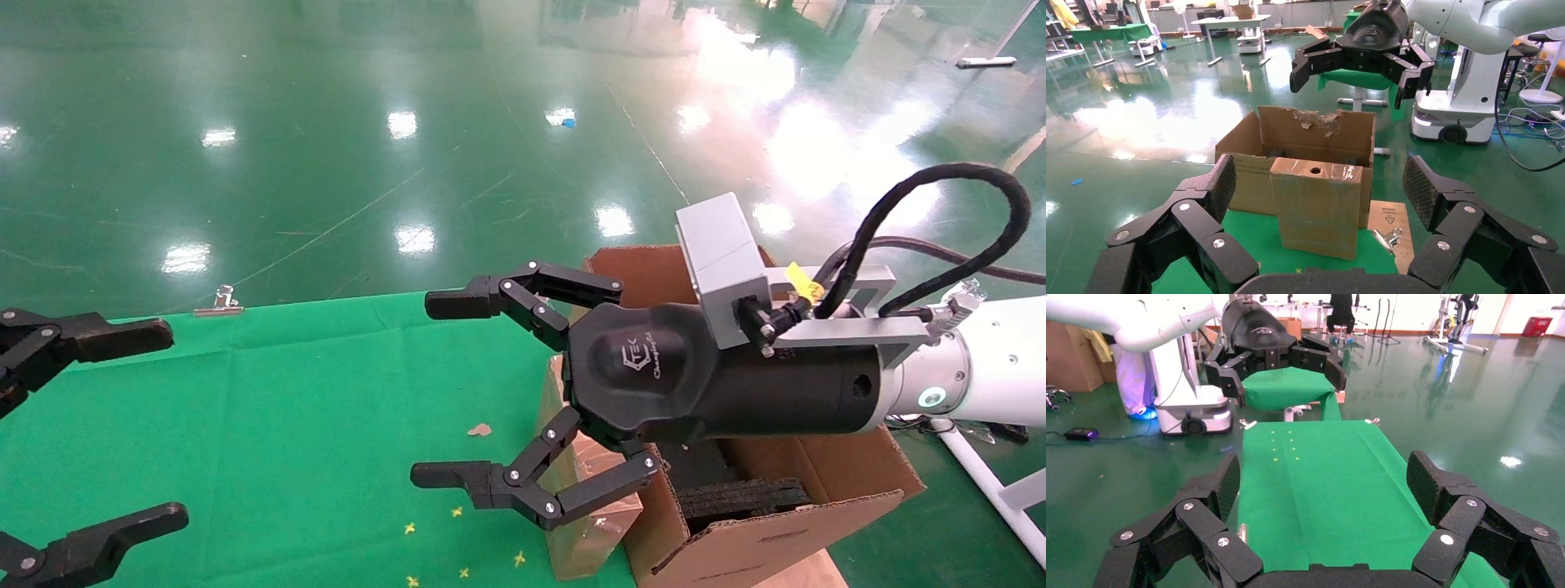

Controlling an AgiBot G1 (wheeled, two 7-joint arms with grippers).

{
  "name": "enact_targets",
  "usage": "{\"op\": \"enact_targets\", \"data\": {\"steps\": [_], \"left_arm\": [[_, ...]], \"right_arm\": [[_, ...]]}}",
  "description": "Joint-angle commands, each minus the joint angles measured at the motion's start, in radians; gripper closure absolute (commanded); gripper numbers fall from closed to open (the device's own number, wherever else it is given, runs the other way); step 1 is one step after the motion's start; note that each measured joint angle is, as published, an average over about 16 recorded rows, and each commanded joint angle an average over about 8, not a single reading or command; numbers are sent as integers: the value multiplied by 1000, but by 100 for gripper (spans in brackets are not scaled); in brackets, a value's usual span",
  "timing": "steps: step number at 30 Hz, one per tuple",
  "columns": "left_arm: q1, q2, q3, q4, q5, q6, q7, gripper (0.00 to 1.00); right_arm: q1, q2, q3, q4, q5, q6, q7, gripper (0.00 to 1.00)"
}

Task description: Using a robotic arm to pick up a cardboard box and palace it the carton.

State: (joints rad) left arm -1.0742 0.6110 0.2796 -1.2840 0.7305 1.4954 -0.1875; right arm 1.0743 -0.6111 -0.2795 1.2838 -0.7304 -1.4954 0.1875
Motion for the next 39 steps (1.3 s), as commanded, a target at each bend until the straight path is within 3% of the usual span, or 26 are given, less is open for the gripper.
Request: {"op": "enact_targets", "data": {"steps": [1, 17, 22, 28, 34, 39], "left_arm": [[0, 0, 0, 0, 0, 0, 0, 0], [0, 0, 0, 0, 0, 0, 0, 0], [0, 0, 0, 1, 0, 0, 0, 0], [-1, 0, 1, 1, 0, 0, 1, 0], [-1, 0, 1, 1, -1, 0, 1, 0], [-1, 0, 2, 1, -1, 0, 1, 0]], "right_arm": [[0, 0, 0, 0, 0, 0, 0, 0], [0, 0, -1, 1, -2, 0, 1, 0], [14, 4, -23, 28, -51, 9, 18, 0], [112, -26, -119, 65, -238, 7, 95, 0], [298, -149, -307, 71, -527, -52, 201, 0], [426, -229, -459, 68, -677, -75, 291, 0]]}}
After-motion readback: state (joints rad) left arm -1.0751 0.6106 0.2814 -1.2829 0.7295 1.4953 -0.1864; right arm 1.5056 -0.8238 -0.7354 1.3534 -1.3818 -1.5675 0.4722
